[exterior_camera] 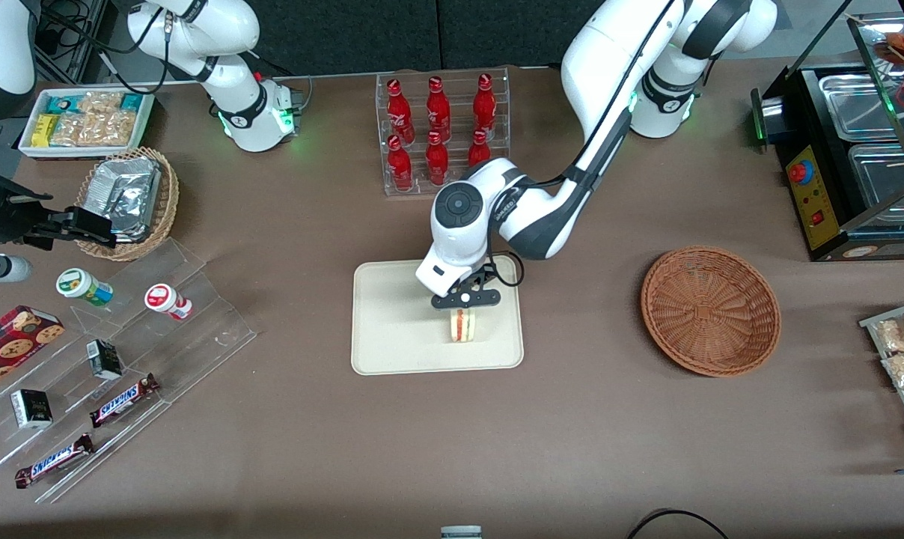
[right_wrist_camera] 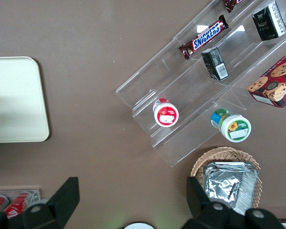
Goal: Place sandwich from basket to tray
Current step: 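Lower the sandwich onto the tray and open the left gripper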
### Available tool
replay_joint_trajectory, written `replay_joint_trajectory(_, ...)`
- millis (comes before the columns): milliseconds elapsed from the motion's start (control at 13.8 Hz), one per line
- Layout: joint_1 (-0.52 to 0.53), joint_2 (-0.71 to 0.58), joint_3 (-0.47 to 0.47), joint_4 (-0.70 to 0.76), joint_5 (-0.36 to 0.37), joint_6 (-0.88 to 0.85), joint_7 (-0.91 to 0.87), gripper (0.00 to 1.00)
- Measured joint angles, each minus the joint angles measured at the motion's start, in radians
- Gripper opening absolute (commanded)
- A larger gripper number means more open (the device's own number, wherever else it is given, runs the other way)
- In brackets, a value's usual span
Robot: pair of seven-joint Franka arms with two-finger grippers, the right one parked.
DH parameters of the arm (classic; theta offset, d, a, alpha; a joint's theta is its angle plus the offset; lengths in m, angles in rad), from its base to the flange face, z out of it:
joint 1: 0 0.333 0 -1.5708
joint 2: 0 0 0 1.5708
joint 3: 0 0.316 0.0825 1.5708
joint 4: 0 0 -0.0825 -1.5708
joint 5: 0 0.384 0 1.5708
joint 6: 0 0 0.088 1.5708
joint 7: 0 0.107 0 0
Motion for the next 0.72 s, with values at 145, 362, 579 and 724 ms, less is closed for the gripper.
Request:
replay_joint_trajectory(145, -0.017, 0.015, -0.004, 0.009, 0.000, 0.000, 0.000, 0.21)
replay_joint_trajectory(362, -0.040, 0.028, -0.004, 0.021, 0.000, 0.000, -0.004, 0.21)
replay_joint_trajectory(579, -0.040, 0.035, -0.001, 0.022, 0.001, 0.000, -0.004, 0.21)
replay_joint_trajectory(724, -0.040, 0.036, 0.001, 0.023, 0.001, 0.000, -0.013, 0.21)
